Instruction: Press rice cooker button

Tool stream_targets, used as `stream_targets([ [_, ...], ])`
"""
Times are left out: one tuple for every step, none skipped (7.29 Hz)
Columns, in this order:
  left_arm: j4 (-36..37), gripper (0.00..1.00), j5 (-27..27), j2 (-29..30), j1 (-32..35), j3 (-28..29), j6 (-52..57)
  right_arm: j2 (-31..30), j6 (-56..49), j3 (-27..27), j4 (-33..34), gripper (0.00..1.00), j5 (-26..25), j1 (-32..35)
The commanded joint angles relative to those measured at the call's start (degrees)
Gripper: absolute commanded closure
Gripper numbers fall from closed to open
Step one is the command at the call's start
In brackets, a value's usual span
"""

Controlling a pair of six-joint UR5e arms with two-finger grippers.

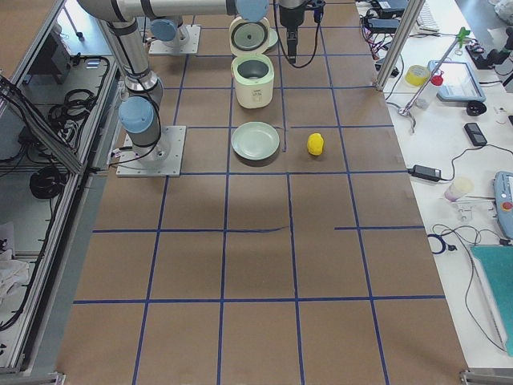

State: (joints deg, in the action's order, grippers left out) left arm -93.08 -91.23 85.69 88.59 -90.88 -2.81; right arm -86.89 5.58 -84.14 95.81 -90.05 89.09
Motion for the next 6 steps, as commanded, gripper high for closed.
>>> stream_targets([
  [0.0,0.00,0.0,0.0,0.0,0.0,0.0,-0.1,0.0,0.9,-1.7,0.00,0.0,-1.2],
  [0.0,0.00,0.0,0.0,0.0,0.0,0.0,-0.1,0.0,0.9,-1.9,0.00,0.0,-1.1],
  [0.0,0.00,0.0,0.0,0.0,0.0,0.0,-0.2,0.0,1.0,-2.3,0.00,0.1,-1.1],
  [0.0,0.00,0.0,0.0,0.0,0.0,0.0,-0.2,0.0,1.0,-2.4,0.00,0.2,-1.1],
  [0.0,0.00,0.0,0.0,0.0,0.0,0.0,-0.3,-0.6,1.0,-2.6,0.00,0.1,-1.1],
  [0.0,0.00,0.0,0.0,0.0,0.0,0.0,-0.3,-2.4,0.9,-2.6,0.00,0.1,-0.9],
])
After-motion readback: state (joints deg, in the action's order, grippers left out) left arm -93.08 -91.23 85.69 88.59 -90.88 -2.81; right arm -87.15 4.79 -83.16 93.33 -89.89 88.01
